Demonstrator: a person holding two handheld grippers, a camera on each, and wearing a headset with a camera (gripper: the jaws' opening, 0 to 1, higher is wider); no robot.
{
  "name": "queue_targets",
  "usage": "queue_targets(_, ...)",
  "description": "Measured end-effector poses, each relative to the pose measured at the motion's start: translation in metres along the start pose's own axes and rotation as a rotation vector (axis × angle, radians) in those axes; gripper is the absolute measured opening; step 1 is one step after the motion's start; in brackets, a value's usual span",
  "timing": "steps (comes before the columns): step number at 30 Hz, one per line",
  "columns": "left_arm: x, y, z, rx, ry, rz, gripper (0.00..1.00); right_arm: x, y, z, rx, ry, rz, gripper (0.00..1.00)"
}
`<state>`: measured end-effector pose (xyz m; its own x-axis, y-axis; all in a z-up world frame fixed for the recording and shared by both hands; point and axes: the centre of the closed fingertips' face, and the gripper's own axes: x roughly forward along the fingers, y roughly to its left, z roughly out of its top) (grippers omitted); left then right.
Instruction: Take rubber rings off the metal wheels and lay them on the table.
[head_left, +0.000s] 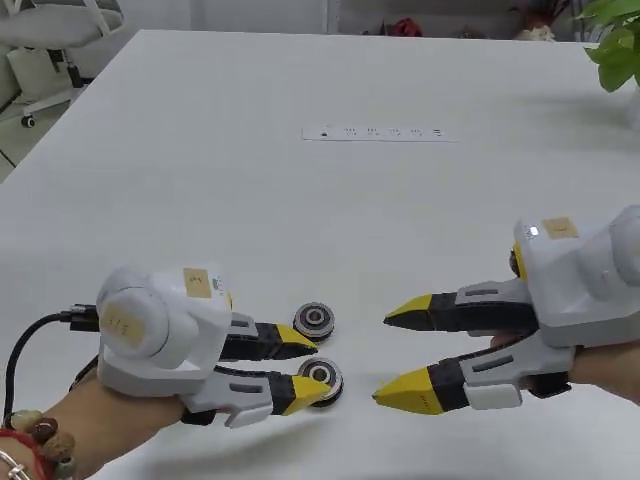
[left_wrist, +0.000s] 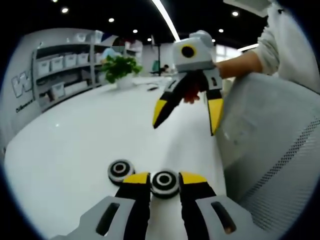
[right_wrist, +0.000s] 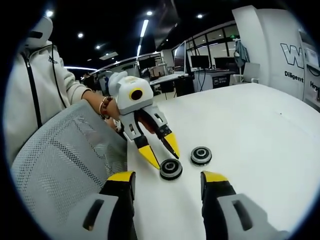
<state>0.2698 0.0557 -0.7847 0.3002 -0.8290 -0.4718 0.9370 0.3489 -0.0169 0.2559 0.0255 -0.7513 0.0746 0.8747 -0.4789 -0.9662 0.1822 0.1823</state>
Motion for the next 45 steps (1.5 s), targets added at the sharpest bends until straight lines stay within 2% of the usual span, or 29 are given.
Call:
queue_targets(5,0.003,0.002,-0.010,-0.005,0.033,-0.001,0.19,0.005,0.003,-0.008,0.003,0.027,0.011,0.49)
queue_targets(9,0.003,0.003,-0.009,-0.020,0.018,-0.002,0.16,0.005,0.001,-0.013,0.000,0.042,0.013,0.48)
queue_targets(12,0.004,0.003,-0.011,0.007,0.035,-0.006,0.15,0.005,0.001,-0.014,0.001,0.048,0.013,0.47)
queue_targets(21,0.011,-0.006,-0.003,0.030,0.033,-0.025,0.14,0.012,0.000,-0.022,-0.001,0.067,0.006,0.42)
queue_targets(25,0.016,-0.014,0.000,0.050,0.038,-0.048,0.14,0.016,-0.004,-0.028,-0.029,0.081,-0.028,0.40)
queue_targets(28,0.018,-0.020,0.002,0.064,0.033,-0.066,0.14,0.021,-0.007,-0.030,-0.025,0.070,-0.041,0.33)
queue_targets(30,0.019,-0.022,0.002,0.066,0.027,-0.071,0.14,0.025,-0.005,-0.032,-0.007,0.073,-0.032,0.31)
queue_targets(35,0.020,-0.023,0.002,0.068,0.010,-0.072,0.14,0.029,-0.001,-0.038,-0.022,0.099,-0.018,0.29)
queue_targets(39,0.021,-0.023,0.002,0.060,-0.008,-0.067,0.14,0.030,-0.004,-0.045,-0.042,0.128,-0.031,0.27)
queue_targets(45,0.023,-0.025,0.003,0.065,-0.023,-0.062,0.14,0.032,-0.004,-0.049,-0.056,0.145,-0.028,0.21)
